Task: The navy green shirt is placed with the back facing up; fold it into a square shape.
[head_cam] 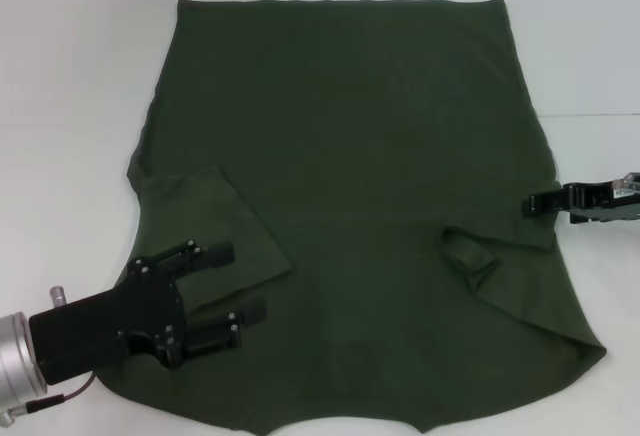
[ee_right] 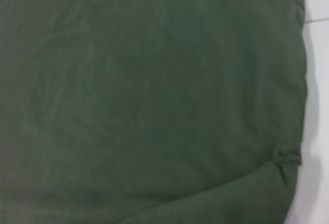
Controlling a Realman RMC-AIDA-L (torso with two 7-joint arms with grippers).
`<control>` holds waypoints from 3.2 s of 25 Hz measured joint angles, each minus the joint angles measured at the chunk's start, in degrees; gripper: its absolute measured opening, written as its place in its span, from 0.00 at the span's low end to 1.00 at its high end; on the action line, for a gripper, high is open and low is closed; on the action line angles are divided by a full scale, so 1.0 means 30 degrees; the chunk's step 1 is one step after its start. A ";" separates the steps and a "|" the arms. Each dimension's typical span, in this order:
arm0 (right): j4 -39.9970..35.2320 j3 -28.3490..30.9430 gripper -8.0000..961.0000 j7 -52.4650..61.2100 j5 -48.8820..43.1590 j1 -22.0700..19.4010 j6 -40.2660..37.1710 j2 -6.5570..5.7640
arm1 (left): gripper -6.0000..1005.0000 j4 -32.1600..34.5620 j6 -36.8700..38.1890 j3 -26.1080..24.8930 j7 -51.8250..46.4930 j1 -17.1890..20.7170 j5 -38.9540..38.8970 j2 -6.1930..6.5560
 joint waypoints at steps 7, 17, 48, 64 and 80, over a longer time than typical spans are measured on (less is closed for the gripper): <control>0.0126 -0.0101 0.90 -0.0341 0.0037 0.0023 0.1306 0.0741 | 0.80 0.0000 -0.0001 -0.0002 0.0001 0.0000 0.0007 0.0001; 0.0487 0.0050 0.90 -0.1021 0.0717 -0.0071 0.2067 0.1072 | 0.80 0.0000 0.0013 -0.0001 0.0000 0.0003 0.0041 0.0027; -0.0971 0.0104 0.90 -0.1320 0.3663 0.0662 -0.1079 0.0291 | 0.80 0.0002 0.0170 -0.0127 -0.0110 0.0045 -0.0024 0.0059; -0.1223 0.0107 0.90 -0.1620 0.6346 0.0953 -0.1164 0.0264 | 0.80 0.0001 0.0178 -0.0148 -0.0036 0.0119 -0.0023 0.0030; -0.1656 0.0123 0.90 -0.1643 0.6947 0.1049 -0.1711 0.0263 | 0.80 0.0001 0.0179 -0.0147 -0.0001 0.0099 -0.0023 0.0030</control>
